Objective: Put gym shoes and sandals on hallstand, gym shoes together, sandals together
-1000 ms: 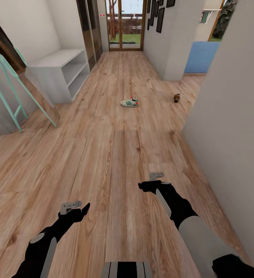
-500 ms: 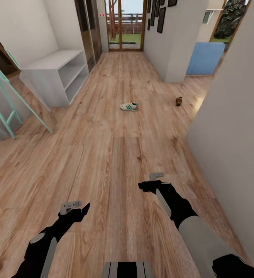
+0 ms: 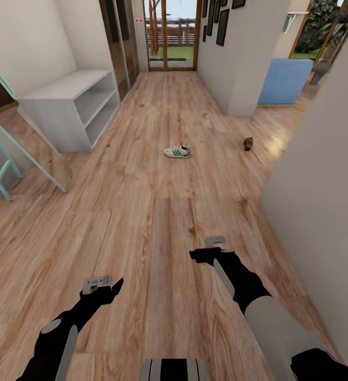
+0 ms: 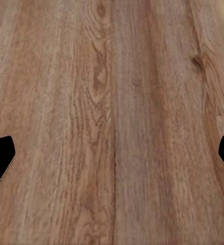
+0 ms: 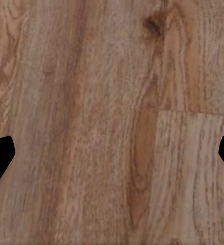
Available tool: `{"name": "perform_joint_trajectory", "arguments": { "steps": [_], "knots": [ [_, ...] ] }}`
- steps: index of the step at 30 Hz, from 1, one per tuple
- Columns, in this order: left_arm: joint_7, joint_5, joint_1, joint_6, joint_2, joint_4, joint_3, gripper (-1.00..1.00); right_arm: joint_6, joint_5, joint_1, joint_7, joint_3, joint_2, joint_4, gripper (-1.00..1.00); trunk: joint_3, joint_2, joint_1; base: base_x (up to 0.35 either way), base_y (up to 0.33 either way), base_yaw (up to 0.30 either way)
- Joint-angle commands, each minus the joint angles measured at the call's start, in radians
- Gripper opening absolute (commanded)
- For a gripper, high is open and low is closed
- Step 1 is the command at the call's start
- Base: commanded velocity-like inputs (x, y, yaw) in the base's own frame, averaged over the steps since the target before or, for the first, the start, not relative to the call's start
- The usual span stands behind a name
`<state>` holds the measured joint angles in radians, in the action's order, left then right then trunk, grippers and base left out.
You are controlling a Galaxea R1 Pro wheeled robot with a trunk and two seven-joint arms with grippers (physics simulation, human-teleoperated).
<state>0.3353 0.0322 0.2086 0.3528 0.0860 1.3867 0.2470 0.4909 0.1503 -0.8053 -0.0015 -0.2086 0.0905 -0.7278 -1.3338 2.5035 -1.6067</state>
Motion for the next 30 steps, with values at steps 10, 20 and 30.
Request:
{"name": "perform_joint_trajectory", "arguments": {
  "steps": [10, 20, 30],
  "knots": [
    [0.000, 0.000, 0.000, 0.000, 0.000, 0.000, 0.000, 1.00, 0.000, 0.000, 0.000, 0.000, 0.000, 0.000, 0.000, 1.00, 0.000, 0.000, 0.000, 0.332, 0.000, 0.000],
    [0.000, 0.000, 0.000, 0.000, 0.000, 0.000, 0.000, 1.00, 0.000, 0.001, 0.000, 0.000, 0.000, 0.000, 0.001, 1.00, -0.001, 0.000, 0.000, 0.333, 0.000, 0.029],
    [0.000, 0.000, 0.000, 0.000, 0.000, 0.000, 0.000, 1.00, 0.000, 0.001, 0.000, 0.000, 0.000, 0.000, 0.001, 1.00, -0.009, 0.000, 0.000, 0.333, 0.043, 0.171]
  ]
}}
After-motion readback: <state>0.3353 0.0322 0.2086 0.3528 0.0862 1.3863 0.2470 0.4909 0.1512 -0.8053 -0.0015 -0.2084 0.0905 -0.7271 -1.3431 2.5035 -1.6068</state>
